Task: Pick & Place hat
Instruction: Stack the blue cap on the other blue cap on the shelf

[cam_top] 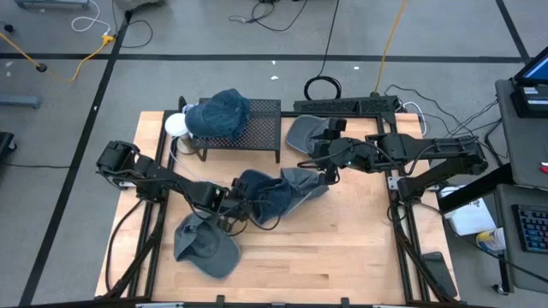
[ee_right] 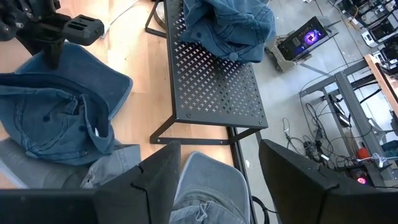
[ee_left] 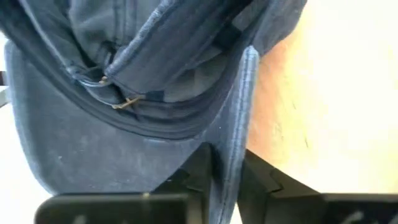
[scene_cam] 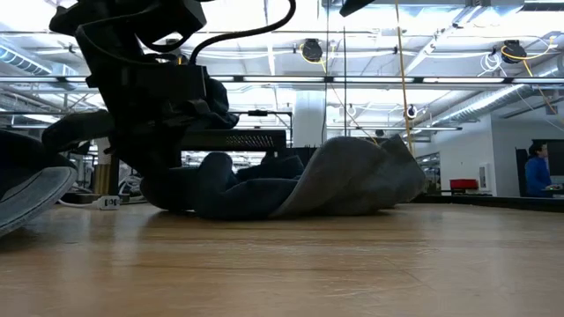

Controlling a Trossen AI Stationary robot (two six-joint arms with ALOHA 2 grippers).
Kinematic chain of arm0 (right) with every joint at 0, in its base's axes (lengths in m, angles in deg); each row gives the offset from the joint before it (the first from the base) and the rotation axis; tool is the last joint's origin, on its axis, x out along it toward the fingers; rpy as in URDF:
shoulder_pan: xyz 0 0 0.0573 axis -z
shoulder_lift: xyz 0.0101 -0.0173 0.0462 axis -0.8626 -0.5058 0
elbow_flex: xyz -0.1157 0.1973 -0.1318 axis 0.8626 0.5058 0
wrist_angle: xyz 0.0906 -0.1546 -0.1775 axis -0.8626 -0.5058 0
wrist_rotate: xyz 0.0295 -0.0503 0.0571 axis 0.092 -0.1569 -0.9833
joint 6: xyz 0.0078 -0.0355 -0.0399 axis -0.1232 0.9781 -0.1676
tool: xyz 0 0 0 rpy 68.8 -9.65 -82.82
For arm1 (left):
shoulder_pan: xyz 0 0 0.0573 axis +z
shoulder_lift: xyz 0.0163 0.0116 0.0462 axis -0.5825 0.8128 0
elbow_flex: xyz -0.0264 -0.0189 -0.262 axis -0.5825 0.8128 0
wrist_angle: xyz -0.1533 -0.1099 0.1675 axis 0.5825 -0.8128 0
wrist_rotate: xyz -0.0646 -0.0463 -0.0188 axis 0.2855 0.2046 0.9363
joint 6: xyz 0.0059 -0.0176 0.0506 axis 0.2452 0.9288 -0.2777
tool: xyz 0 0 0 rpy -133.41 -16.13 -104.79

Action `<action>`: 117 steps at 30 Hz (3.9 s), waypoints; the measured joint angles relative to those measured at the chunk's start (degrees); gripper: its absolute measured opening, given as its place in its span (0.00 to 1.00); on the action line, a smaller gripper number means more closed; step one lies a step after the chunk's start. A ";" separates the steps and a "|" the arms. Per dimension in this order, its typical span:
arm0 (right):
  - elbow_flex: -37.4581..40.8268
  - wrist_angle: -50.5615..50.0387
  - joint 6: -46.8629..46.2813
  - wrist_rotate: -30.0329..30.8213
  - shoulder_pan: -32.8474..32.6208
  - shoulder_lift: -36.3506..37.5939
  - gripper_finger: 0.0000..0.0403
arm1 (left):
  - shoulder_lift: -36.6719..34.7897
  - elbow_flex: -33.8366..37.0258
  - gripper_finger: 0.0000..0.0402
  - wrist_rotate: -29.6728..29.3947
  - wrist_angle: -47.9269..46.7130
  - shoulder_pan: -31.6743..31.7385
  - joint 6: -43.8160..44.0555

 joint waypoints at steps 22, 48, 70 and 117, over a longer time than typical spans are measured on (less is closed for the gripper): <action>0.02 0.01 0.61 0.08 -0.02 -0.01 0.52 | -14.85 -14.11 0.02 -5.18 -5.16 -2.32 13.59; 0.04 2.11 -14.15 2.82 -0.02 -0.02 0.54 | -43.28 -17.95 0.02 -9.61 3.02 -1.51 30.49; -2.35 40.52 -18.66 -21.60 4.89 5.22 0.84 | -42.21 -38.90 0.02 5.62 9.11 1.93 7.23; -31.02 32.64 -29.24 -55.91 11.00 -4.24 0.29 | -1.64 -75.95 0.08 50.43 15.11 23.91 21.44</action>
